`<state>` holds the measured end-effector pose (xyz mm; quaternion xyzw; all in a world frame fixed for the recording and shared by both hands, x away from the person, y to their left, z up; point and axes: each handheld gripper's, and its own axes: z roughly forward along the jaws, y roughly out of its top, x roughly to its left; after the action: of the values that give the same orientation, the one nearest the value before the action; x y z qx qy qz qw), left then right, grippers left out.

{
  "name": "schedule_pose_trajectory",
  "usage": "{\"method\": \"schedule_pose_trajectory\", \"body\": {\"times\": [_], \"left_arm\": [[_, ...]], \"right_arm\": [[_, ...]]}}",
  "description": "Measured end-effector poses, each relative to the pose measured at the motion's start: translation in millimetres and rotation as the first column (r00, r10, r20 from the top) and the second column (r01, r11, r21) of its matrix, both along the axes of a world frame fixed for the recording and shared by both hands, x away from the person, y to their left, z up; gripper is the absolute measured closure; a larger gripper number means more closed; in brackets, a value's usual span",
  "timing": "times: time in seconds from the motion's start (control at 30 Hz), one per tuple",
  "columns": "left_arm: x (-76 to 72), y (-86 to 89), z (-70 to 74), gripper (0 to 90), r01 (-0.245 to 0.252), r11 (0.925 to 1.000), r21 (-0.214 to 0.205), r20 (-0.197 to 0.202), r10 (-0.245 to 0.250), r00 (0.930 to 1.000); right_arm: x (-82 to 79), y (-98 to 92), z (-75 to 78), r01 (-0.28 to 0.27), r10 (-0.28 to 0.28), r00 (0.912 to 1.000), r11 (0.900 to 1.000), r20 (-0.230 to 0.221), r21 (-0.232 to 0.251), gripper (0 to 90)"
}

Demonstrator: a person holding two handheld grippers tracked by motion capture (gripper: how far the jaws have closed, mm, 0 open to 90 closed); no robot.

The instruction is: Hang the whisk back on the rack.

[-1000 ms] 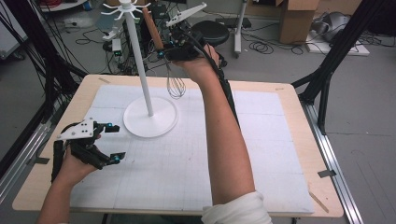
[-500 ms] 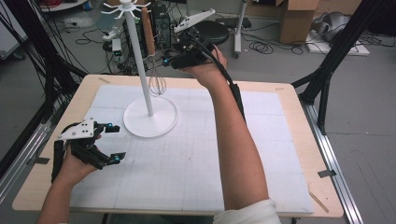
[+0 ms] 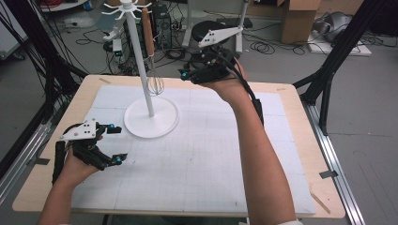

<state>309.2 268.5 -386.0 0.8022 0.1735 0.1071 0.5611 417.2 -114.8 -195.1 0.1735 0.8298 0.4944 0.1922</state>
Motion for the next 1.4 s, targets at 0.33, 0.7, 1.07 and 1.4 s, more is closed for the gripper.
{"method": "schedule_pose_trajectory", "body": {"times": [0.33, 0.7, 1.07, 1.4], "left_arm": [[0.0, -0.7, -0.5, 1.7, -0.002, 1.0, -0.001, -0.003, 0.002, 1.0], [1.6, -0.4, -0.6, 1.7, 0.002, 0.9999, -0.014, -0.005, -0.002, 1.0], [3.2, -1.8, -0.3, 1.7, 0.006, 0.9998, -0.021, -0.007, -0.007, 1.0], [3.2, -6.4, -2.2, 1.7, 0.013, 0.9999, -0.011, -0.013, -0.013, 0.9998]], "right_arm": [[-12.1, -24.6, -17.1, 0.01, -0.01, 0.9999, 0.9995, -0.007, 0.029, 24.5], [-28.8, -39.3, -41.5, 0.001, 0.0, 0.9997, 0.9982, -0.024, 0.059, 19.5], [-49.2, -65.3, -64.9, -0.075, 0.081, 0.9941, 0.9932, -0.073, 0.09, 16.2], [-64.4, -82.1, -105.0, -0.031, 0.04, 0.9951, 0.9942, -0.09, 0.103, 15.8]]}}
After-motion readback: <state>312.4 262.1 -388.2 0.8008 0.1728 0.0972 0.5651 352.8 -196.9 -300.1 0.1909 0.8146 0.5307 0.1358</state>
